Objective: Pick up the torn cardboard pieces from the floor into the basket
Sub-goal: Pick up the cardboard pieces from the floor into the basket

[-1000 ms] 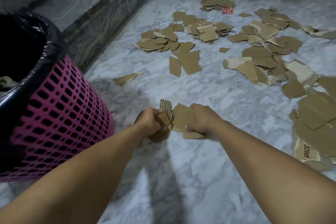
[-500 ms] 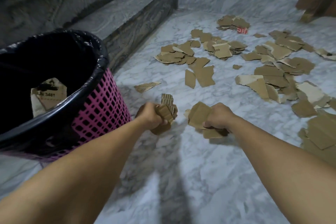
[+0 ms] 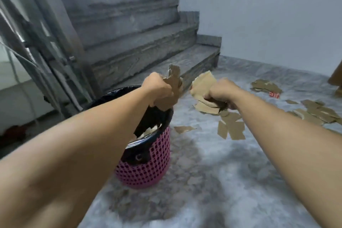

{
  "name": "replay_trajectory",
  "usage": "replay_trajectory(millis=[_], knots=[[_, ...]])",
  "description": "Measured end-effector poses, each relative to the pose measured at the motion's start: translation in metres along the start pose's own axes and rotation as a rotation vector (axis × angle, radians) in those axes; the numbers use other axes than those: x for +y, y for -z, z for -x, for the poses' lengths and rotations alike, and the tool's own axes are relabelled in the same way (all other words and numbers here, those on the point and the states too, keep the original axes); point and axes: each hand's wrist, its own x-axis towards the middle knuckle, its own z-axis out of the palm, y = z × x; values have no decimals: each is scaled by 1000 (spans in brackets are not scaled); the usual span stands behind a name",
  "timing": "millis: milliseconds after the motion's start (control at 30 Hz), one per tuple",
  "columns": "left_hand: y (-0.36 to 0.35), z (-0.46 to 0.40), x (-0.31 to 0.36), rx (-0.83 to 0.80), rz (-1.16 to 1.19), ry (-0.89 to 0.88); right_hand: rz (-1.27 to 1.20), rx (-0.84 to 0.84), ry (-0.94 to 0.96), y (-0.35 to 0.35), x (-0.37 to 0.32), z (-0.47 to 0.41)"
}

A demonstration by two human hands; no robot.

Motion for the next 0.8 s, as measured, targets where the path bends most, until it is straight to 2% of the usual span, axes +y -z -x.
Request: replay_trajectory(millis=[200, 267, 367, 433, 533, 600, 667, 733, 800], knots=[[62, 1, -84, 33, -99, 205, -107, -87, 66, -76, -77, 3], [63, 6, -112, -20, -93, 234, -81, -119, 85, -103, -87, 6], [63, 17, -150, -174, -216, 248, 34, -142, 133, -131, -89, 11], [64, 23, -173, -77, -343, 174, 137, -20, 174, -138, -83, 17], [67, 34, -196, 244, -525, 138, 297, 97, 172, -141, -67, 20], [64, 36, -206, 265, -469, 255, 308, 42, 112, -143, -56, 21], [60, 33, -215, 229, -329, 371, 174, -23, 44, -145, -47, 22], [57, 32, -214, 242, -258, 382, 104, -13, 42, -140, -38, 21], [53, 35, -200, 257, -261, 323, 102, 30, 22, -128, -28, 20]])
